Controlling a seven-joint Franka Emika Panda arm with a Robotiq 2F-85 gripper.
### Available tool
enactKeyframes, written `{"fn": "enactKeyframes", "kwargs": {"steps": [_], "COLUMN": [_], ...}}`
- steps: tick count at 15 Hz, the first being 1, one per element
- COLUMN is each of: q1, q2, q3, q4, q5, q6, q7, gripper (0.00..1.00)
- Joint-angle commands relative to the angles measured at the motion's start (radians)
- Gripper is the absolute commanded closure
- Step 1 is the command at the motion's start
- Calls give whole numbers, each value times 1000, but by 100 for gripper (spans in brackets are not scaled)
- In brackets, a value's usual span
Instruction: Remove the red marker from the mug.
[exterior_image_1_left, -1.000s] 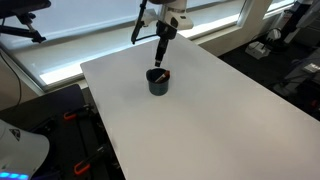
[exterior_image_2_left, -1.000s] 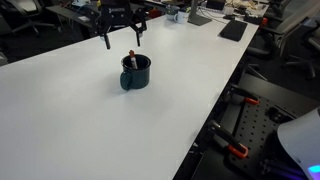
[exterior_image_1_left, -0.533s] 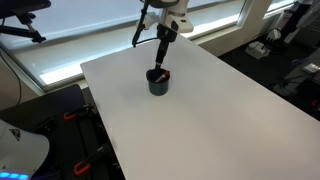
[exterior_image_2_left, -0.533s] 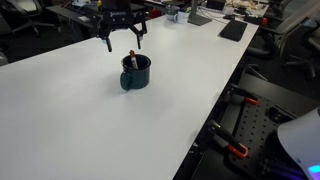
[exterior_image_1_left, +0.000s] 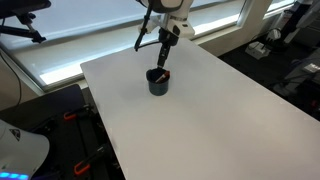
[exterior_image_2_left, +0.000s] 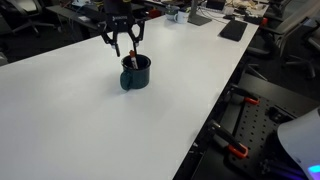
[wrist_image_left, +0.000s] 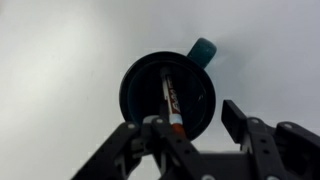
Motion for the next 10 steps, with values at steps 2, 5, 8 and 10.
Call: {"fn": "enactKeyframes", "kwargs": {"steps": [2, 5, 8, 10], "q1": [0, 1, 1, 1], "q2": [17, 25, 36, 43], "q3": [-4, -6, -10, -13], "q4": [20, 22, 29, 36], "q5": [-5, -8, -11, -13], "q6": [3, 2, -1, -2], "q7": [1, 2, 3, 3], "gripper": [48, 53, 46, 53]}}
